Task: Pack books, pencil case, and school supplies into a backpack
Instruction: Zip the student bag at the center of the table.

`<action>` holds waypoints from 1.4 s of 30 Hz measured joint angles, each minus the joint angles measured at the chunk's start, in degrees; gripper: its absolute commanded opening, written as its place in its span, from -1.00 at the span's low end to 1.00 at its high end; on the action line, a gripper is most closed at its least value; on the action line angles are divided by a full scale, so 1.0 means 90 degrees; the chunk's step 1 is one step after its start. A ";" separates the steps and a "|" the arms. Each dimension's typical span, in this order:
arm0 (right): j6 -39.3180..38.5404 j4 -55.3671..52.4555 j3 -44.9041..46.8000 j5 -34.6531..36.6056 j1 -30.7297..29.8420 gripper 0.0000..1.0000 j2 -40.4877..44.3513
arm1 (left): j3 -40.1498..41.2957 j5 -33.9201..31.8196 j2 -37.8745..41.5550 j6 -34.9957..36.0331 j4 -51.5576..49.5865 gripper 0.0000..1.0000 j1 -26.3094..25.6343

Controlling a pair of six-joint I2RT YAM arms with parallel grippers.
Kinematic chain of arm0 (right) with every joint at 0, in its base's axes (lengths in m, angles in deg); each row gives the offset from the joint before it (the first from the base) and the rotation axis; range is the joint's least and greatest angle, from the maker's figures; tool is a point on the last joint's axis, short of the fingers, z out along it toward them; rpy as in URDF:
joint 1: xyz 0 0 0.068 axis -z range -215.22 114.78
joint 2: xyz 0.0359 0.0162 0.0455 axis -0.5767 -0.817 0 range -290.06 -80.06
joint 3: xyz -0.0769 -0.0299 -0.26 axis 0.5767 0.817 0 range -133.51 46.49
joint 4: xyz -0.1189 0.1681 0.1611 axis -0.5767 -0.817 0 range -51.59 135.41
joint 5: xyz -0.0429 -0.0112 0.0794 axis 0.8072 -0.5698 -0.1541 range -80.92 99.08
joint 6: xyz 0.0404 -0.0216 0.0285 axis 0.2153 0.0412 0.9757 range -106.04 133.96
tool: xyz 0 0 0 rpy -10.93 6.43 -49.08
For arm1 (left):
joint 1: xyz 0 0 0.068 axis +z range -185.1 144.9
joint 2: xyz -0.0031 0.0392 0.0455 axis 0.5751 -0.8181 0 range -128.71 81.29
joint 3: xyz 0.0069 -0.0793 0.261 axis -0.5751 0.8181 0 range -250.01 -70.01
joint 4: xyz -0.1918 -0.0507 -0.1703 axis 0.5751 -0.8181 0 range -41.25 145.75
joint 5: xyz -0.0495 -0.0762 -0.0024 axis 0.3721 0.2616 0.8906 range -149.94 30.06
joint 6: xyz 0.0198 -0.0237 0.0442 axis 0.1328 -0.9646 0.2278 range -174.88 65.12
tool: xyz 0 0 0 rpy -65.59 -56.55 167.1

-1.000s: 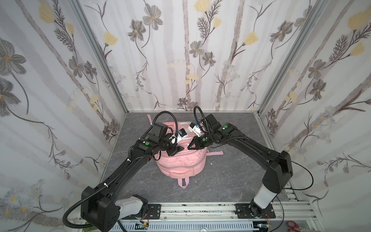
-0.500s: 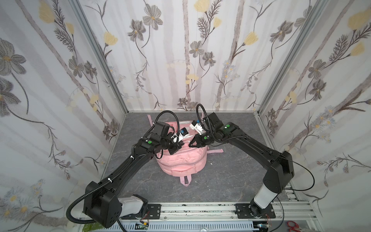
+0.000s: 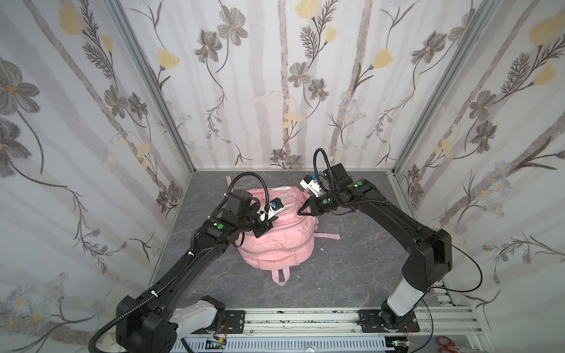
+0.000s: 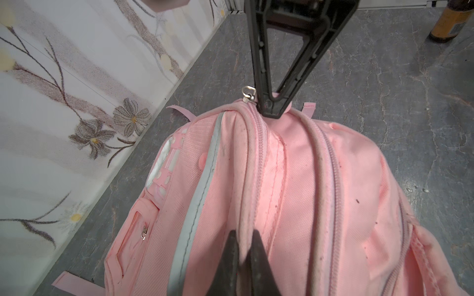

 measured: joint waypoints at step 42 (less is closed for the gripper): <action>-0.0476 -0.0981 -0.1025 -0.0707 -0.0270 -1.00 -0.0925 | 0.0185 0.0605 0.0410 0.0469 -0.0386 -1.00 0.0177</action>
